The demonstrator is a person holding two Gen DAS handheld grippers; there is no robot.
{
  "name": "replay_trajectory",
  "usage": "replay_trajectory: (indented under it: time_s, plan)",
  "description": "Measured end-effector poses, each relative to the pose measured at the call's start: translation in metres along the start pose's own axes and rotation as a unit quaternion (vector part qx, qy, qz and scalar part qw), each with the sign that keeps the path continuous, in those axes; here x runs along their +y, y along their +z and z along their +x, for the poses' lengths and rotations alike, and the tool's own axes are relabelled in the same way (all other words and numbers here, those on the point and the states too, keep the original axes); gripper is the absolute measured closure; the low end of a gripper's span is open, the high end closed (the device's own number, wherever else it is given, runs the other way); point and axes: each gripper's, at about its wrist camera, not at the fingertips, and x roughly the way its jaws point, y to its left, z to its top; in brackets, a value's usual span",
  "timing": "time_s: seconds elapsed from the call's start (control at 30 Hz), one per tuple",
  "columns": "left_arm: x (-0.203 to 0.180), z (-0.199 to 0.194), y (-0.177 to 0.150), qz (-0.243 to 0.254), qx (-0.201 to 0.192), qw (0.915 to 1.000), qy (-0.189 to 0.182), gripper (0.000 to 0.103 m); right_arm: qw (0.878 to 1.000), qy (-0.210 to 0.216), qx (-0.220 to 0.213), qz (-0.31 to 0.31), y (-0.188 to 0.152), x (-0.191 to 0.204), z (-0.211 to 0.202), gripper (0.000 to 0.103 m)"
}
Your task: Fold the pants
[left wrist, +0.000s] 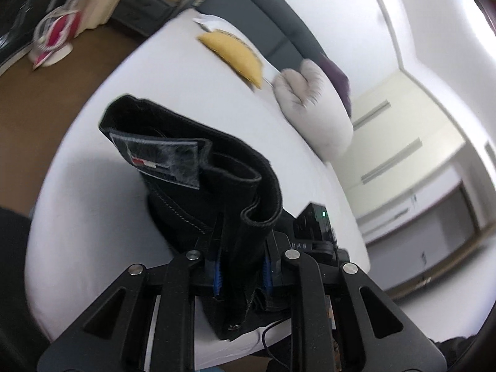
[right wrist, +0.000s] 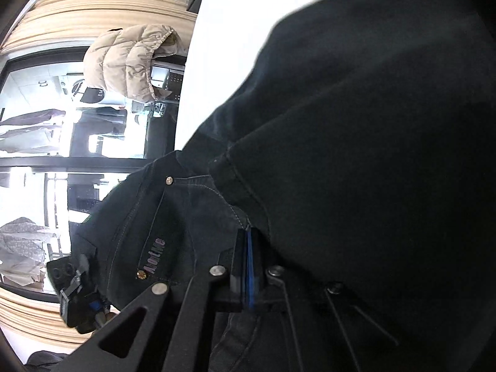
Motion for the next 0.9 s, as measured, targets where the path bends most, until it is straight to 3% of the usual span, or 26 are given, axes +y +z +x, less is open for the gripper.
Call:
replay_trajectory:
  time_s: [0.07,0.13,0.2,0.4,0.57,0.7,0.8,0.83,0.87,0.9]
  plan:
    - [-0.026,0.017,-0.001,0.039,0.014,0.9991,0.002,0.086,1.000,0.014,-0.015,-0.009,0.000,0.010,-0.010,0.046]
    - [-0.047,0.032,-0.006,0.071,0.028,0.9971,0.005,0.086,0.998,0.031,-0.047,-0.016,0.001,0.022,-0.032,0.016]
    - [-0.070,0.056,-0.016,0.101,0.052,0.9936,0.002,0.086,0.996,0.045,-0.065,-0.035,0.007,0.037,-0.058,0.015]
    - [-0.117,0.121,-0.045,0.180,0.103,0.9783,0.011,0.086,0.993,0.066,-0.058,-0.081,0.016,0.069,-0.111,0.015]
    - [-0.140,0.162,-0.059,0.223,0.126,0.9663,0.026,0.086,0.993,0.028,-0.026,-0.112,0.005,0.083,-0.113,0.014]
    - [-0.154,0.177,-0.067,0.255,0.135,0.9569,0.032,0.086,0.994,-0.012,-0.024,-0.101,0.009,0.079,-0.106,0.015]
    - [-0.166,0.187,-0.075,0.269,0.140,0.9524,0.030,0.086,0.995,-0.033,-0.023,-0.093,0.011,0.070,-0.104,0.040]
    - [-0.169,0.192,-0.077,0.271,0.144,0.9514,0.029,0.086,0.994,-0.038,-0.022,-0.099,0.011,0.070,-0.104,0.061]
    - [-0.170,0.192,-0.080,0.272,0.145,0.9510,0.028,0.086,0.992,-0.058,-0.024,-0.112,0.009,0.072,-0.106,0.073]
    - [-0.172,0.195,-0.082,0.273,0.147,0.9505,0.026,0.086,0.990,-0.076,-0.028,-0.117,0.012,0.074,-0.103,0.076]
